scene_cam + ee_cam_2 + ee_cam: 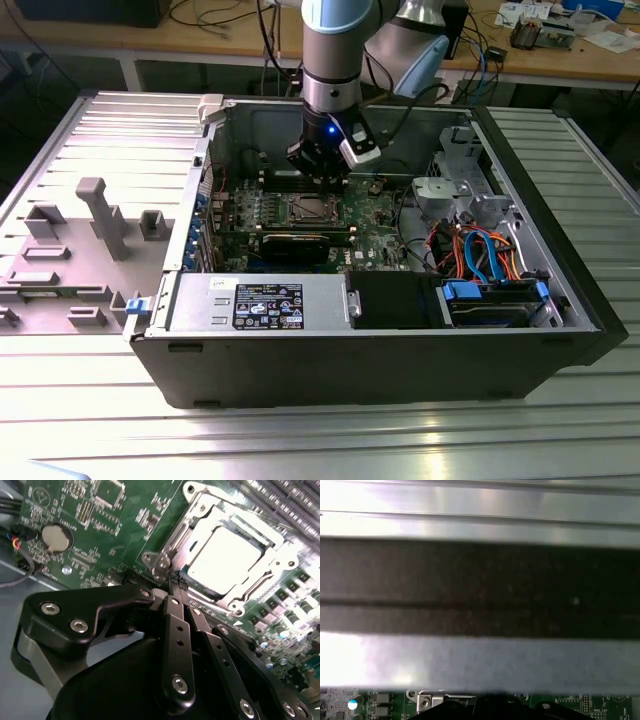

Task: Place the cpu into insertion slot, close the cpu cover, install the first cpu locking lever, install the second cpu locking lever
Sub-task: 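Install the first cpu locking lever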

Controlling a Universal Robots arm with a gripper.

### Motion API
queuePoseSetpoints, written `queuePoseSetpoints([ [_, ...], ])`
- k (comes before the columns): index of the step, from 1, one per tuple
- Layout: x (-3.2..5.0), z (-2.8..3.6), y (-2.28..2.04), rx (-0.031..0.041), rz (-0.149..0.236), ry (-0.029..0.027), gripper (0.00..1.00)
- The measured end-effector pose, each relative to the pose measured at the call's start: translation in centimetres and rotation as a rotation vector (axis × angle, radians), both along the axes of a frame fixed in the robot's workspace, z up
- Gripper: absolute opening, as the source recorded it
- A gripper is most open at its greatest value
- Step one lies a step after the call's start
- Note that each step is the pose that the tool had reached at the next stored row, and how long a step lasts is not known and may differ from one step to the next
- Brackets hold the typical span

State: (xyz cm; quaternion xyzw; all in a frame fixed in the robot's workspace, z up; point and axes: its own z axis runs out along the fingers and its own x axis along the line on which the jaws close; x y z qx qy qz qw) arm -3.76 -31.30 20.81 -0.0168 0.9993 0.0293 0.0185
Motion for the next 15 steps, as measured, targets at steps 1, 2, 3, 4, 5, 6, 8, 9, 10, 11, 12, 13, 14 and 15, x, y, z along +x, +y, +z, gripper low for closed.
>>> queuePoseSetpoints([
  [1, 0.00, -0.01, -0.06, 0.0002, 0.000, -0.0001, 0.11],
  [2, 0.00, -0.01, -0.07, 0.0001, 0.000, -0.0001, 0.11],
  [3, 0.00, 0.00, -0.09, 0.0000, 0.000, 0.0000, 0.11],
  [4, 0.00, 0.00, -0.11, 0.0000, 0.000, -0.0001, 0.11],
  [5, 0.00, 0.00, -0.12, 0.0001, 0.000, 0.0000, 0.11],
  [6, 0.00, 0.00, -0.14, 0.0000, 0.000, 0.0000, 0.11],
  [8, 0.00, 0.00, -0.17, 0.0000, 0.000, -0.0001, 0.11],
  [9, 0.00, 0.00, -0.18, 0.0000, 0.000, 0.0000, 0.11],
  [10, 0.00, 0.00, -0.20, 0.0000, 0.000, 0.0000, 0.11],
  [11, 0.00, 0.00, -0.21, 0.0000, 0.000, 0.0000, 0.11],
  [12, 0.00, 0.00, -0.23, 0.0000, 0.000, 0.0000, 0.11],
  [13, 0.00, 0.00, -0.24, 0.0000, 0.000, 0.0000, 0.11],
  [14, 0.00, 0.00, -0.26, 0.0000, 0.000, 0.0000, 0.11],
  [15, 0.00, 0.00, -0.27, 0.0000, 0.000, 0.0000, 0.11],
])
